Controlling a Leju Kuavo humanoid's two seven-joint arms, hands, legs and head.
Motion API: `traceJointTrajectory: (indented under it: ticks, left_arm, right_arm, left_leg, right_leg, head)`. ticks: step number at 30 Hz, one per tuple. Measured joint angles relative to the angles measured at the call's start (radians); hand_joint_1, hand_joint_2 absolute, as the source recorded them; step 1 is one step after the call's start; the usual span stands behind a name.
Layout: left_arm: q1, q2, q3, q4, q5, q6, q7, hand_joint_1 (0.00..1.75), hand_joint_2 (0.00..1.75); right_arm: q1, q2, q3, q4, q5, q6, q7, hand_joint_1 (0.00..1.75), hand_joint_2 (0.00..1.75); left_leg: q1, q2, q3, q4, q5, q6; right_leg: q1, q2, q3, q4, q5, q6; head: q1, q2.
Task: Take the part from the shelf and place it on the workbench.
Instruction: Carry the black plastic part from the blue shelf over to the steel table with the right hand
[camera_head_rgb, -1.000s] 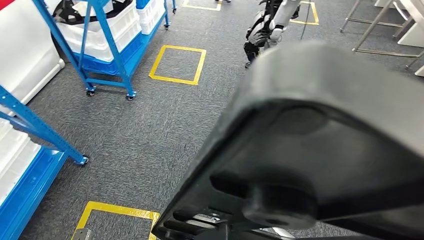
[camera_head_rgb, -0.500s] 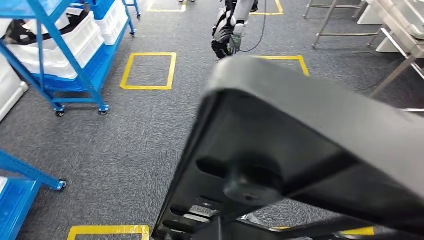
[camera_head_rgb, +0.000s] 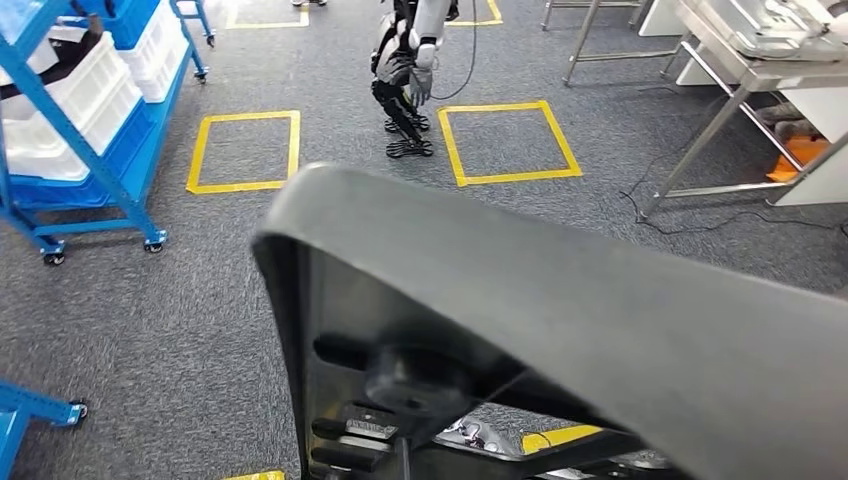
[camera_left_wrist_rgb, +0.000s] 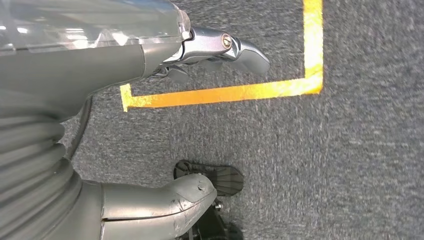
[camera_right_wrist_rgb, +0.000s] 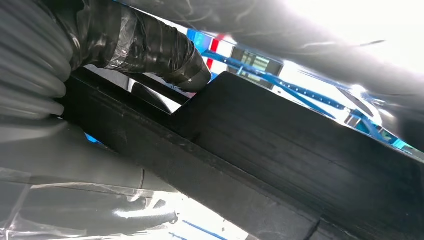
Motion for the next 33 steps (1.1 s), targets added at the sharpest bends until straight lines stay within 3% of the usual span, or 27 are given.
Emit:
traceJointTrajectory:
  ticks: [1, 3, 5, 7, 9, 11, 13, 14, 15, 17, 18, 20, 22, 24, 26, 28, 29, 30, 31, 33]
  left_arm:
    - [-0.001, -0.002, 0.000, 0.000, -0.001, 0.000, 0.001, 0.00, 1.75]
    - [-0.003, -0.009, 0.001, 0.000, -0.004, 0.000, 0.002, 0.00, 1.75]
    - [-0.004, -0.013, 0.001, 0.000, -0.007, 0.002, 0.002, 0.00, 1.75]
    - [-0.010, -0.017, 0.002, 0.000, -0.011, 0.002, 0.002, 0.00, 1.75]
    - [-0.018, -0.019, 0.002, 0.000, -0.016, 0.001, 0.003, 0.00, 1.75]
    - [-0.020, -0.020, 0.002, 0.000, -0.018, -0.001, 0.004, 0.00, 1.75]
    - [-0.018, -0.021, 0.002, 0.000, -0.018, -0.002, 0.005, 0.00, 1.75]
    - [-0.017, -0.021, 0.002, 0.000, -0.018, -0.003, 0.005, 0.00, 1.75]
    - [-0.016, -0.021, 0.002, 0.000, -0.018, -0.004, 0.005, 0.00, 1.75]
    - [-0.017, -0.020, 0.002, 0.000, -0.018, -0.004, 0.004, 0.00, 1.75]
    - [-0.017, -0.021, 0.002, 0.001, -0.018, -0.005, 0.003, 0.00, 1.75]
    - [-0.016, -0.021, 0.002, 0.001, -0.018, -0.005, 0.002, 0.00, 1.75]
    - [-0.018, -0.021, 0.002, 0.001, -0.018, -0.006, 0.001, 0.00, 1.75]
    - [-0.020, -0.021, 0.002, 0.001, -0.018, -0.008, -0.001, 0.00, 1.75]
    - [-0.018, -0.021, 0.002, 0.001, -0.018, -0.009, -0.002, 0.00, 1.75]
    - [-0.014, -0.021, 0.003, 0.001, -0.018, -0.010, -0.002, 0.00, 1.75]
    - [-0.013, -0.020, 0.003, 0.001, -0.018, -0.010, -0.002, 0.00, 1.75]
    - [-0.013, -0.020, 0.003, 0.001, -0.018, -0.010, -0.002, 0.00, 1.75]
    - [-0.014, -0.020, 0.003, 0.001, -0.018, -0.010, -0.001, 0.00, 1.75]
    - [-0.016, -0.021, 0.003, 0.001, -0.019, -0.010, -0.001, 0.00, 1.75]
  right_arm:
    - [0.000, 0.002, 0.000, 0.001, -0.004, 0.002, 0.000, 1.75, 1.75]
    - [-0.002, 0.009, -0.001, 0.004, -0.013, 0.005, 0.000, 1.75, 1.75]
    - [-0.003, 0.017, -0.002, 0.008, -0.019, 0.010, -0.002, 1.75, 1.75]
    - [-0.004, 0.025, -0.002, 0.011, -0.022, 0.016, -0.004, 1.75, 1.75]
    - [-0.008, 0.032, -0.002, 0.013, -0.023, 0.020, -0.004, 1.75, 1.75]
    - [-0.011, 0.042, -0.002, 0.014, -0.025, 0.021, -0.004, 1.75, 1.75]
    - [-0.007, 0.052, -0.001, 0.014, -0.026, 0.017, -0.002, 1.75, 1.75]
    - [-0.004, 0.056, 0.001, 0.015, -0.025, 0.014, 0.000, 1.75, 1.75]
    - [-0.002, 0.058, 0.003, 0.015, -0.023, 0.012, 0.002, 1.75, 1.75]
    - [-0.001, 0.062, 0.006, 0.015, -0.020, 0.010, 0.004, 1.75, 1.75]
    - [-0.002, 0.063, 0.007, 0.014, -0.019, 0.009, 0.004, 1.75, 1.75]
    - [-0.003, 0.065, 0.008, 0.014, -0.020, 0.005, 0.004, 1.75, 1.75]
    - [-0.002, 0.066, 0.009, 0.013, -0.023, 0.002, 0.004, 1.75, 1.75]
    - [-0.003, 0.066, 0.009, 0.012, -0.024, 0.001, 0.005, 1.75, 1.75]
    - [-0.005, 0.066, 0.009, 0.012, -0.025, 0.001, 0.005, 1.75, 1.75]
    - [-0.006, 0.066, 0.009, 0.012, -0.025, 0.001, 0.005, 1.75, 1.75]
    - [-0.005, 0.066, 0.009, 0.012, -0.025, 0.002, 0.005, 1.75, 1.75]
    - [-0.005, 0.066, 0.009, 0.013, -0.025, 0.002, 0.005, 1.75, 1.75]
    - [-0.006, 0.066, 0.009, 0.013, -0.025, 0.003, 0.005, 1.75, 1.75]
    - [-0.007, 0.066, 0.009, 0.012, -0.025, 0.004, 0.005, 1.75, 1.75]
  left_leg:
    - [-0.001, 0.009, 0.004, 0.000, -0.003, -0.001]
    - [-0.003, 0.025, 0.011, -0.002, -0.008, -0.005]
    - [-0.004, 0.043, 0.015, -0.006, -0.011, -0.011]
    - [-0.004, 0.057, 0.021, -0.008, -0.015, -0.019]
    - [-0.002, 0.022, 0.012, 0.023, -0.039, -0.025]
    - [0.001, -0.028, -0.037, 0.130, -0.093, -0.029]
    - [0.001, -0.041, -0.101, 0.246, -0.131, -0.035]
    - [0.002, -0.042, -0.117, 0.265, -0.124, -0.038]
    - [0.004, -0.043, -0.114, 0.243, -0.096, -0.041]
    - [0.011, -0.061, -0.067, 0.127, -0.023, -0.048]
    - [0.014, -0.078, -0.043, 0.071, -0.002, -0.048]
    - [0.013, -0.098, -0.024, 0.027, 0.002, -0.041]
    - [0.011, -0.086, -0.024, 0.023, 0.005, -0.027]
    - [0.012, -0.072, -0.022, 0.018, 0.009, -0.016]
    - [0.011, -0.054, -0.021, 0.015, 0.009, -0.009]
    - [0.007, -0.034, -0.021, 0.015, 0.007, -0.006]
    - [0.005, -0.025, -0.021, 0.015, 0.005, -0.006]
    - [0.004, -0.016, -0.019, 0.015, 0.004, -0.005]
    - [0.003, -0.008, -0.016, 0.015, 0.001, -0.005]
    - [0.002, 0.006, -0.007, 0.013, -0.004, -0.007]
  right_leg:
    - [0.003, -0.012, 0.034, -0.066, 0.038, -0.007]
    - [0.019, -0.059, 0.098, -0.190, 0.082, -0.022]
    - [0.033, -0.081, 0.117, -0.236, 0.085, -0.032]
    - [0.032, -0.060, 0.120, -0.250, 0.091, -0.038]
    - [0.024, -0.040, 0.132, -0.269, 0.099, -0.046]
    - [0.019, -0.020, 0.140, -0.277, 0.102, -0.053]
    - [0.018, 0.005, 0.140, -0.275, 0.101, -0.056]
    - [0.017, 0.018, 0.140, -0.272, 0.100, -0.055]
    - [0.015, 0.031, 0.140, -0.267, 0.097, -0.052]
    - [0.008, 0.056, 0.138, -0.250, 0.087, -0.041]
    - [0.007, 0.067, 0.134, -0.237, 0.080, -0.034]
    - [0.006, 0.085, 0.122, -0.222, 0.074, -0.020]
    - [0.005, 0.097, 0.116, -0.221, 0.076, -0.011]
    - [0.006, 0.071, 0.105, -0.198, 0.060, -0.003]
    - [0.005, 0.024, 0.059, -0.104, 0.007, 0.006]
    - [0.001, 0.006, -0.004, 0.015, -0.041, 0.010]
    - [0.000, 0.004, -0.019, 0.041, -0.041, 0.010]
    - [0.001, 0.003, -0.015, 0.029, -0.022, 0.006]
    - [0.003, -0.001, 0.009, -0.018, 0.011, 0.001]
    - [0.015, -0.027, 0.079, -0.153, 0.069, -0.015]
  head:
    - [0.000, 0.000]
    - [0.000, 0.000]
    - [0.000, 0.000]
    - [0.000, 0.000]
    - [0.000, 0.000]
    - [0.000, 0.000]
    - [0.000, 0.000]
    - [0.000, 0.000]
    - [0.000, 0.000]
    - [0.000, 0.000]
    - [0.000, 0.000]
    - [0.000, 0.000]
    - [0.000, 0.000]
    - [0.000, 0.000]
    - [0.000, 0.000]
    - [0.000, 0.000]
    - [0.000, 0.000]
    - [0.000, 0.000]
    - [0.000, 0.000]
    - [0.000, 0.000]
